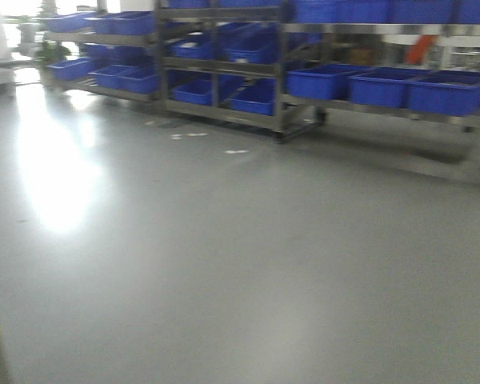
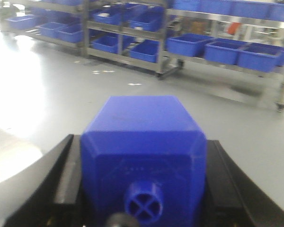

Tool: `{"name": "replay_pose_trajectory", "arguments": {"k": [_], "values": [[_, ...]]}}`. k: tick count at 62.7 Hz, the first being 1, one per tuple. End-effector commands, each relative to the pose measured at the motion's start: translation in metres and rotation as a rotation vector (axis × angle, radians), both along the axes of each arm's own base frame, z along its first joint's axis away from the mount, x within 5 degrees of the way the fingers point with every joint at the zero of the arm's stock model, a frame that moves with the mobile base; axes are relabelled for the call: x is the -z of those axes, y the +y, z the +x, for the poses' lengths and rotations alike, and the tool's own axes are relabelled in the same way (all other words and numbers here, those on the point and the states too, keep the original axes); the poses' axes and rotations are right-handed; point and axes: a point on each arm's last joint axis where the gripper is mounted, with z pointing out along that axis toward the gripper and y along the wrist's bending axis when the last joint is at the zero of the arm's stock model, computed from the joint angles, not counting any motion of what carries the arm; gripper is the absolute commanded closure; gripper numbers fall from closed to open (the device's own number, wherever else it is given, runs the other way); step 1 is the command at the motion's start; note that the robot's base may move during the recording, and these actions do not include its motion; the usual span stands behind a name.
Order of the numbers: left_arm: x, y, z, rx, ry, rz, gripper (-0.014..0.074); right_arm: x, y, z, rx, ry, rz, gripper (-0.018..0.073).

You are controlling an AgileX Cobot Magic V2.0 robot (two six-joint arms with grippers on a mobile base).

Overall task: Pick and sort blue part to right shelf
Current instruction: 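Turn the base away from the table holding both blue parts, then drive the base along the aisle beside the yellow floor line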

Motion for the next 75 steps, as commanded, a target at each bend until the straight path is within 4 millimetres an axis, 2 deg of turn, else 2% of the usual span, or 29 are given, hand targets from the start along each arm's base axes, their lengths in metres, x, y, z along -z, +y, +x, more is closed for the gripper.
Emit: {"name": "replay_pose_trajectory", "arguments": {"k": [1, 75], "values": [[-0.0171, 0.0006, -0.0007, -0.006, -0.105, -0.028, 0.0282, -0.0177, -0.0013, -0.0012, 0.015, -0.117, 0.004, 0.0165], [-0.0171, 0.0006, -0.0007, -0.006, -0.105, -0.028, 0.0282, -0.0177, -0.0013, -0.0012, 0.015, -0.117, 0.004, 0.0165]]}}
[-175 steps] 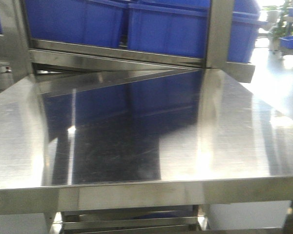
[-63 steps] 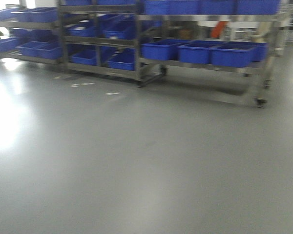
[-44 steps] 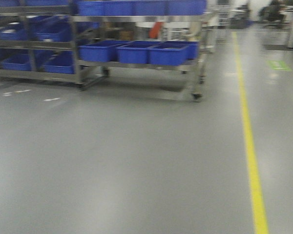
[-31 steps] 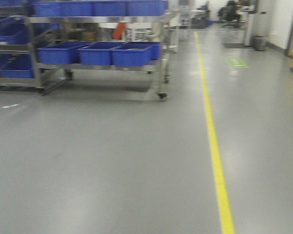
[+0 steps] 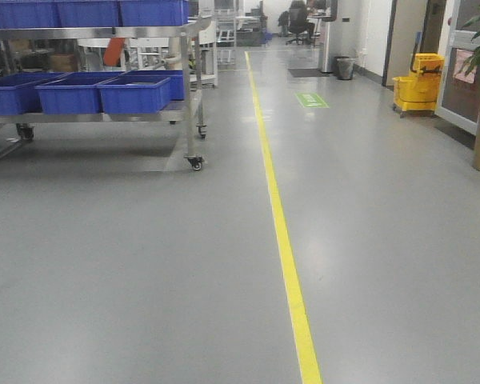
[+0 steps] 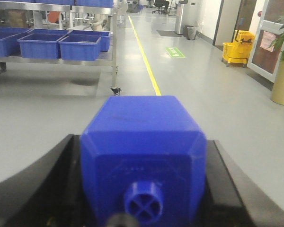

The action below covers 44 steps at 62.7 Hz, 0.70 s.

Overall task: Pick and sort blue part to right shelf
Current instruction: 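Drive the base along the aisle beside the yellow floor line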

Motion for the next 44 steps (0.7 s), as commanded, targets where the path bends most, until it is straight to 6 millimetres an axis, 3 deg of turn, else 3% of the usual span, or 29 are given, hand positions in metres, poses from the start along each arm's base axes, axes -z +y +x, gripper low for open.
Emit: {"name": "replay_pose_trajectory", "arguments": {"k": [1, 44], "values": [[-0.0171, 0.0006, -0.0007, -0.006, -0.105, -0.028, 0.0282, -0.0177, -0.0013, -0.0012, 0.015, -0.117, 0.004, 0.0165], [-0.0171, 0.0006, -0.0007, -0.006, -0.105, -0.028, 0.0282, -0.0177, -0.0013, -0.0012, 0.015, -0.117, 0.004, 0.0165]]}}
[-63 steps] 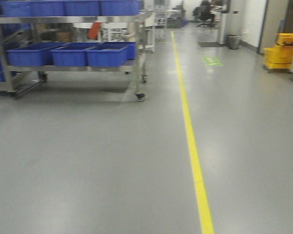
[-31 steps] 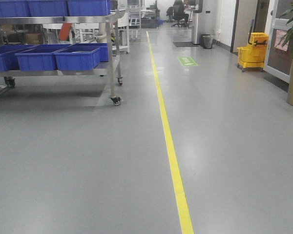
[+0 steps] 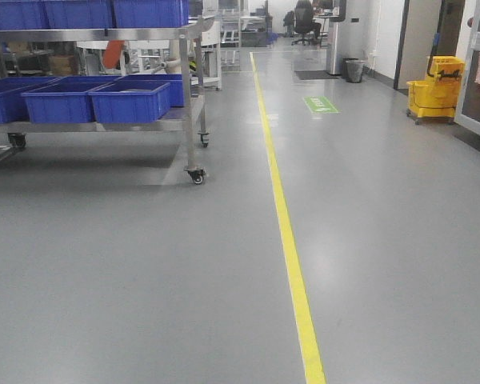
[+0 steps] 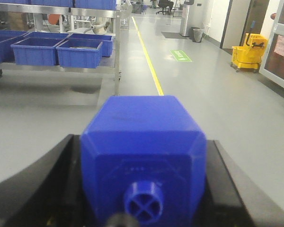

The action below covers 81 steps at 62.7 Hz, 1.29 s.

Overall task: Pick and sort blue part to right shelf
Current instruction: 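Drive the base along the aisle beside the yellow floor line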

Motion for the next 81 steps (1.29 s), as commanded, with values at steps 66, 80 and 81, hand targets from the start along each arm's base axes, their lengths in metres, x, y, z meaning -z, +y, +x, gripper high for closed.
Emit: {"name": "replay_pose_trajectory", "arguments": {"k": [66, 80, 81], "values": [[-0.0171, 0.0007, -0.0007, -0.007, -0.105, -0.026, 0.0282, -0.0177, -0.0013, -0.0012, 0.015, -0.117, 0.004, 0.0165], [-0.0171, 0.0007, -0.0007, -0.007, -0.105, -0.026, 0.0282, -0.0177, -0.0013, -0.0012, 0.015, -0.117, 0.004, 0.0165], [-0.017, 0.0006, -0.0004, -0.007, -0.103, -0.026, 0.0282, -0.0177, -0.0013, -0.0012, 0.015, -0.117, 0.004, 0.0165]]}}
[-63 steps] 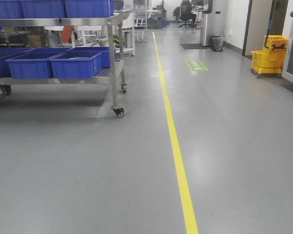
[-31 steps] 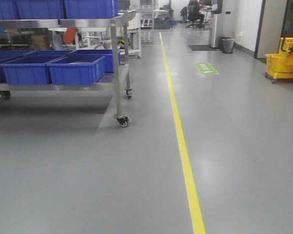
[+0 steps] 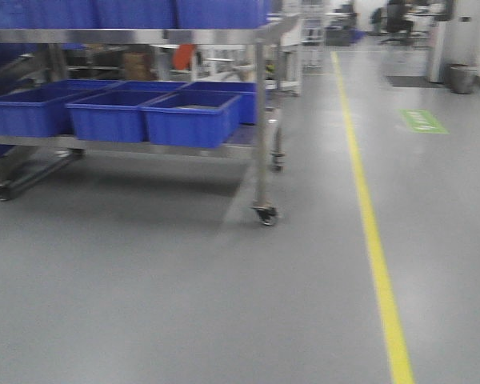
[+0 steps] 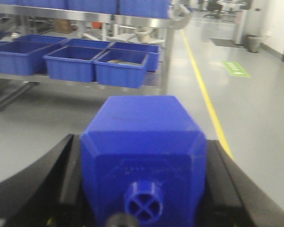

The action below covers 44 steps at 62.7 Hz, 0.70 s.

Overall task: Pick and sort blue part to right shelf
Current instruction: 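Drive the base along the aisle beside the yellow floor line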

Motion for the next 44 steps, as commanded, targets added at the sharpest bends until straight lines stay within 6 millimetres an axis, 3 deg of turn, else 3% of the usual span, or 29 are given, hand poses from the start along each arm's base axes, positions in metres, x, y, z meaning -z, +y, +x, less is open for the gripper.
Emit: {"name": "replay_pose_trajectory", "arguments": {"k": [1, 44], "values": [[-0.017, 0.0006, -0.0004, -0.007, -0.103, -0.026, 0.0282, -0.0177, -0.0013, -0.0012, 0.015, -0.117, 0.004, 0.0165], [-0.017, 0.0006, -0.0004, -0.007, -0.103, -0.026, 0.0282, -0.0177, -0.0013, -0.0012, 0.015, -0.117, 0.004, 0.0165]]}}
